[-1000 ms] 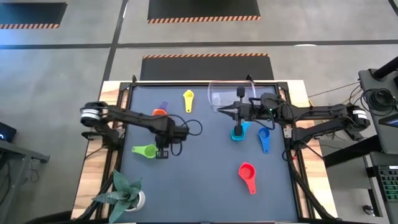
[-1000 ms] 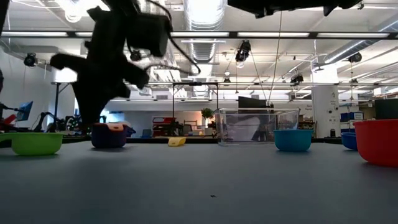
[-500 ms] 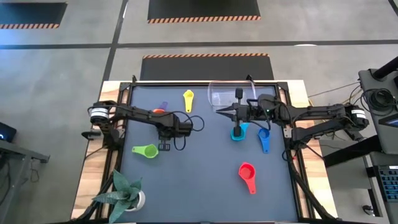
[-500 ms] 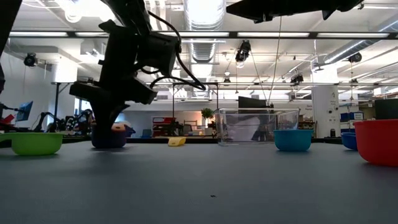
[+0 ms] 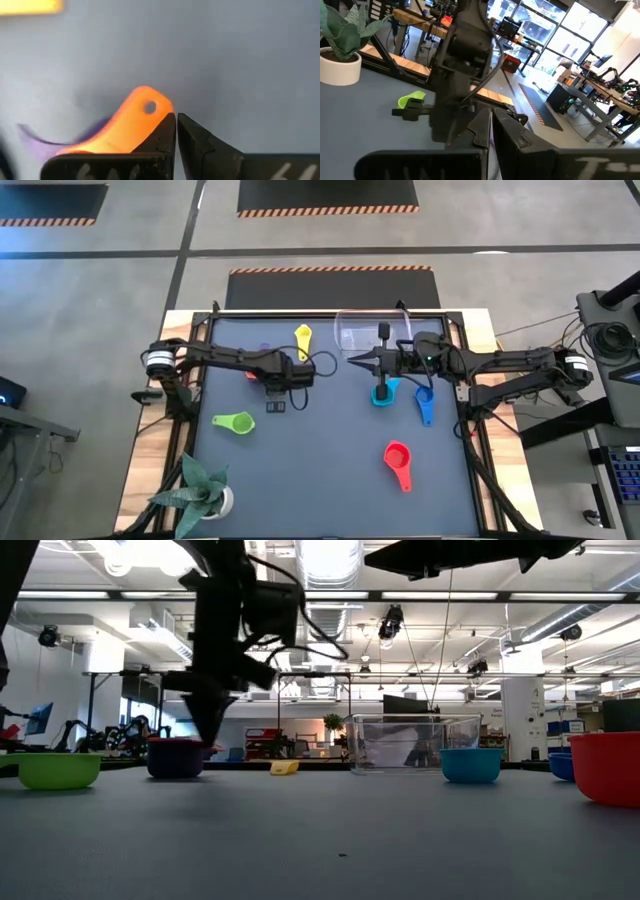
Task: Nest measuring cups in basket
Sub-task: Stack the orange measuring cup on top of the violet measuring cup
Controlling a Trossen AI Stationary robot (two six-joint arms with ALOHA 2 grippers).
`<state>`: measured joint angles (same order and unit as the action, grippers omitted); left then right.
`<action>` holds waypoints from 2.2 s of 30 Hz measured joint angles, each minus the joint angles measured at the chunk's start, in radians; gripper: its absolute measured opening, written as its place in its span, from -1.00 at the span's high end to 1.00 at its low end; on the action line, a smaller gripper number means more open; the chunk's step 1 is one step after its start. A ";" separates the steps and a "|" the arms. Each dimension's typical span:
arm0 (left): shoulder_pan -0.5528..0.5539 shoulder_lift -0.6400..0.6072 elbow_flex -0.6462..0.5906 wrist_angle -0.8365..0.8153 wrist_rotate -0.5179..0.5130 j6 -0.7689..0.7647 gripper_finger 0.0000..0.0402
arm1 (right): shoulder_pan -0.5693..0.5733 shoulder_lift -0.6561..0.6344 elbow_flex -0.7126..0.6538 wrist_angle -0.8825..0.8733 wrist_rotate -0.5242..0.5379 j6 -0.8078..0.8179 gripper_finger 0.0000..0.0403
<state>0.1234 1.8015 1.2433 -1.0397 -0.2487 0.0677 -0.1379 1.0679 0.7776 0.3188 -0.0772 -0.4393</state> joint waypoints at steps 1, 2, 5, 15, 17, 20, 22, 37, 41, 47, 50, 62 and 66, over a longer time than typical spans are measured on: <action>0.006 0.000 0.014 0.001 -0.036 -0.006 1.00 | 0.000 0.000 0.000 -0.001 0.000 0.000 0.96; 0.012 0.000 0.028 -0.001 -0.089 -0.019 1.00 | 0.000 0.000 0.000 -0.003 0.000 0.000 0.96; 0.033 0.000 0.080 -0.009 -0.248 -0.046 1.00 | 0.000 0.000 0.000 -0.009 0.000 -0.002 0.96; 0.040 -0.005 0.263 -0.122 0.291 0.166 1.00 | 0.000 0.000 0.000 -0.033 0.001 -0.007 0.96; 0.039 -0.005 0.245 -0.125 0.300 0.200 1.00 | 0.000 0.000 0.000 -0.033 0.001 -0.007 0.96; 0.041 -0.005 0.178 -0.114 0.291 0.215 1.00 | 0.000 0.000 0.000 -0.037 0.001 -0.007 0.96; 0.041 -0.005 0.125 -0.083 0.284 0.216 1.00 | 0.000 0.000 0.000 -0.039 0.001 -0.008 0.96; 0.040 -0.003 -0.010 0.073 -0.126 0.186 1.00 | 0.000 0.000 0.000 -0.039 0.001 -0.026 0.96; 0.042 -0.003 0.014 0.072 -0.182 0.185 1.00 | 0.000 0.000 0.000 -0.039 0.001 -0.026 0.96; 0.045 -0.003 0.088 0.055 -0.143 0.180 1.00 | 0.000 0.000 0.000 -0.055 0.001 -0.026 0.96; 0.049 -0.008 0.116 0.010 -0.063 0.234 1.00 | 0.000 0.000 0.000 -0.081 0.000 -0.026 0.96; 0.255 -0.298 -0.027 0.191 -0.030 0.254 1.00 | -0.005 0.045 0.008 -0.126 0.081 0.055 0.96; 0.354 -0.366 -0.094 0.255 -0.029 0.195 1.00 | -0.032 0.154 0.064 -0.127 0.086 0.102 0.96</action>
<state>0.4778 1.4359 1.1490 -0.7849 -0.2779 0.2631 -0.1701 1.2224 0.8421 0.1921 0.0084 -0.3369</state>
